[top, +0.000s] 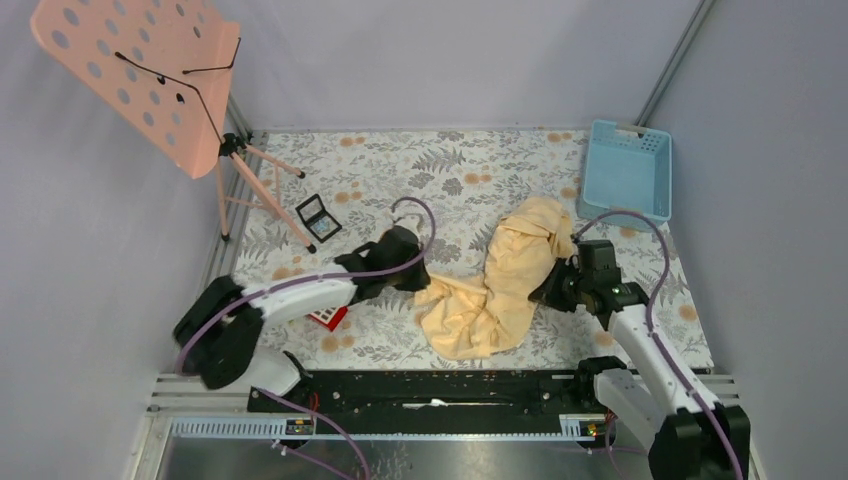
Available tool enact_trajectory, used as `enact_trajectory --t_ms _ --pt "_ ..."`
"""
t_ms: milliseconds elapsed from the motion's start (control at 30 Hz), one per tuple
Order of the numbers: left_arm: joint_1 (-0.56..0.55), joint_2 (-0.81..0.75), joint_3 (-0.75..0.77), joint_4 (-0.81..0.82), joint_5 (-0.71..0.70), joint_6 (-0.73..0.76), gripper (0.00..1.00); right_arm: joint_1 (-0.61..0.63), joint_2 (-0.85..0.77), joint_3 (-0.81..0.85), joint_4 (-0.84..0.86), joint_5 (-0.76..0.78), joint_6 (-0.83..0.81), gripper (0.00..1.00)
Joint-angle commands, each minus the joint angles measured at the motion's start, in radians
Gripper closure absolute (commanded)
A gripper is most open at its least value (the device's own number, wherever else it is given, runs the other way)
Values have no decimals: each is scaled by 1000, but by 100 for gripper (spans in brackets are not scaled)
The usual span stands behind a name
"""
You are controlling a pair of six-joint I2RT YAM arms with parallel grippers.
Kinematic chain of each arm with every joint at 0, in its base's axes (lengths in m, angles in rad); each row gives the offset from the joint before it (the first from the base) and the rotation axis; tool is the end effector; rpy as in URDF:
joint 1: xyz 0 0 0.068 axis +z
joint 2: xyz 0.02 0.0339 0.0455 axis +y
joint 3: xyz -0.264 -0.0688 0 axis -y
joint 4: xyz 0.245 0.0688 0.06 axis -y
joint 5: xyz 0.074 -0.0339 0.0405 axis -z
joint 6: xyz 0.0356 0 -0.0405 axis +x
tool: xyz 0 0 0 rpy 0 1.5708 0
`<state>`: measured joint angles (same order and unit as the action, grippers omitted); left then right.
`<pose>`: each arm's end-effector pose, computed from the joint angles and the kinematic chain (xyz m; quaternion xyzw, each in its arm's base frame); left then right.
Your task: Pin the brooch onto the clothing
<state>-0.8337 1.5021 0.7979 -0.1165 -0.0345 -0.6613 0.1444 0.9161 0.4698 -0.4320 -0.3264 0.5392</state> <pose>0.2040 -0.2229 0.1838 0.0738 0.9274 -0.2372 0.2795 0.1715 0.0365 0.1884 0.1280 0.9209 0.2562 0.2643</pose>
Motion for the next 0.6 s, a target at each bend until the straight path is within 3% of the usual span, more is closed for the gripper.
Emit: enact_trajectory --t_ms 0,133,367,567 --pt "63 -311 -11 -91 -126 40 100 8 -133 167 -165 138 -65 100" --pt "113 -556 -16 -271 -233 86 100 9 -175 362 -298 225 -121 100" --pt "145 -821 111 -520 -233 146 100 8 -53 904 -423 89 -181 100" --pt "145 -932 215 -570 17 228 100 11 95 1258 -331 -132 -113 100"
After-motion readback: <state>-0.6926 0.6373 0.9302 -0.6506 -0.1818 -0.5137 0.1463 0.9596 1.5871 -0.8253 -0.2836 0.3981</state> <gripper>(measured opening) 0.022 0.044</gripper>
